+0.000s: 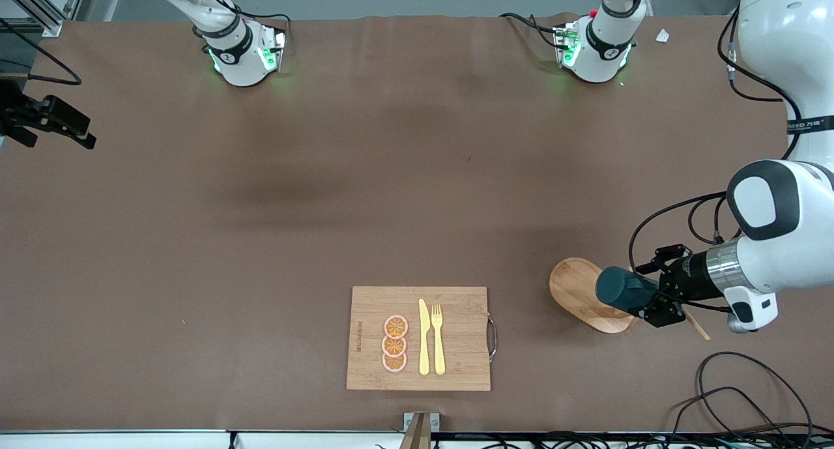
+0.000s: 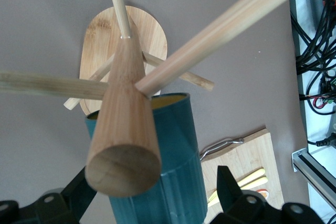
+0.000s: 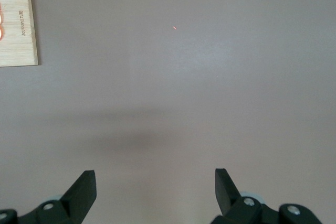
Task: Transfer cup from left to right arm and place
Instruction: 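Close the left gripper on the teal mug body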
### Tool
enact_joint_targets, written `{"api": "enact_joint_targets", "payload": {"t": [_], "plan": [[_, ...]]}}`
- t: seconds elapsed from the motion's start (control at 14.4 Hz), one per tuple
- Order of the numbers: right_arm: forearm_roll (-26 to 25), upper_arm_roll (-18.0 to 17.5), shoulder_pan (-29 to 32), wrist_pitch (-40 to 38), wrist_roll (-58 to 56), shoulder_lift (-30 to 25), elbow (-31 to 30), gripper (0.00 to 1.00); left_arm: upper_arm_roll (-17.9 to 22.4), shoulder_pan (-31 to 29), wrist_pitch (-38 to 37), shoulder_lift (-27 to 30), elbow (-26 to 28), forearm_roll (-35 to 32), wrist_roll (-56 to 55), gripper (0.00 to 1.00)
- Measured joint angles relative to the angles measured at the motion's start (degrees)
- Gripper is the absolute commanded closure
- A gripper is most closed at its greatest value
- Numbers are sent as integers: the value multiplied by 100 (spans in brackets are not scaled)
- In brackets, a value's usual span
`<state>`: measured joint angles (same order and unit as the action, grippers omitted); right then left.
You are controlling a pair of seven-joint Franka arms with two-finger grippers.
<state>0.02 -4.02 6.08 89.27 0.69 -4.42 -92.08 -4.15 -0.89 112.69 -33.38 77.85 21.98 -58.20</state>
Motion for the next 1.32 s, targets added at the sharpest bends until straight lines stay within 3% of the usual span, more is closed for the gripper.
{"api": "enact_joint_targets", "payload": {"t": [0.76,1.04,1.32], "plan": [[1,0,0,0,0,0,0,0,-4,0,152,-128,-1,176,-6,1],[4,-3,0,0,0,0,0,0,-4,-1,159,-160,-4,309,-36,30],[10,-4,0,0,0,0,0,0,-4,0,159,-160,-26,343,-47,33]]}}
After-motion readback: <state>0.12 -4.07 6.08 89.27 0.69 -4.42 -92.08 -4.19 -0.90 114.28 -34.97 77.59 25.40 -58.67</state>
